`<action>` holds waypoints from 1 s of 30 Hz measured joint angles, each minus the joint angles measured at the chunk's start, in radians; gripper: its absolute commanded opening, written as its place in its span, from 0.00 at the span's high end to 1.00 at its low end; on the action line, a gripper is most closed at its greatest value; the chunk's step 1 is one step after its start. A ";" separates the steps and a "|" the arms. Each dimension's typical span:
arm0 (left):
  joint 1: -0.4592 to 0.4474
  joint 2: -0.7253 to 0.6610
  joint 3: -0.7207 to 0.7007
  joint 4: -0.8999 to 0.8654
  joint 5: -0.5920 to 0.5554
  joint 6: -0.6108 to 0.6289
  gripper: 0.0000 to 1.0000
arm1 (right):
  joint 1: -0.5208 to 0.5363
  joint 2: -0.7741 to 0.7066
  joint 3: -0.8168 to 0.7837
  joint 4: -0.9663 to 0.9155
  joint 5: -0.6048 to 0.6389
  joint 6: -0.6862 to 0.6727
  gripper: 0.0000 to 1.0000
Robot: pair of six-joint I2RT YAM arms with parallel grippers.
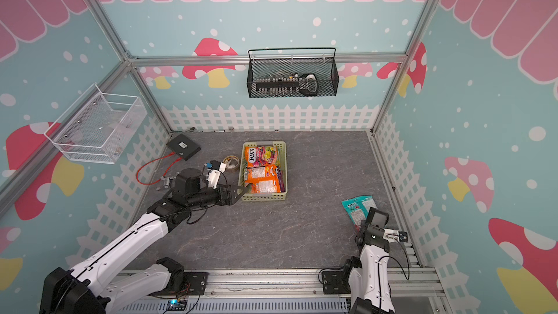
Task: Put the candies in the basket
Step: Move the candy to the center of the board.
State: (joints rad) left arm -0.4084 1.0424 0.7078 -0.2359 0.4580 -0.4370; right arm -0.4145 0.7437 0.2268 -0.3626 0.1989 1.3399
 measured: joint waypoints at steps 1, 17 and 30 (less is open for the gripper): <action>0.000 0.000 0.000 0.000 -0.002 0.000 0.02 | 0.000 -0.002 -0.004 0.015 -0.007 -0.012 1.00; 0.000 0.050 0.053 -0.007 -0.019 0.025 0.01 | -0.004 0.377 0.083 0.375 -0.411 -0.419 0.81; 0.000 0.124 0.083 -0.004 -0.047 0.092 0.01 | -0.013 0.394 0.142 0.352 -0.464 -0.531 0.62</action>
State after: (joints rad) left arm -0.4084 1.1667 0.7910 -0.2401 0.4114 -0.3447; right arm -0.4278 1.1381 0.3691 -0.0109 -0.2653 0.8089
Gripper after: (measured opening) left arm 0.990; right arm 0.369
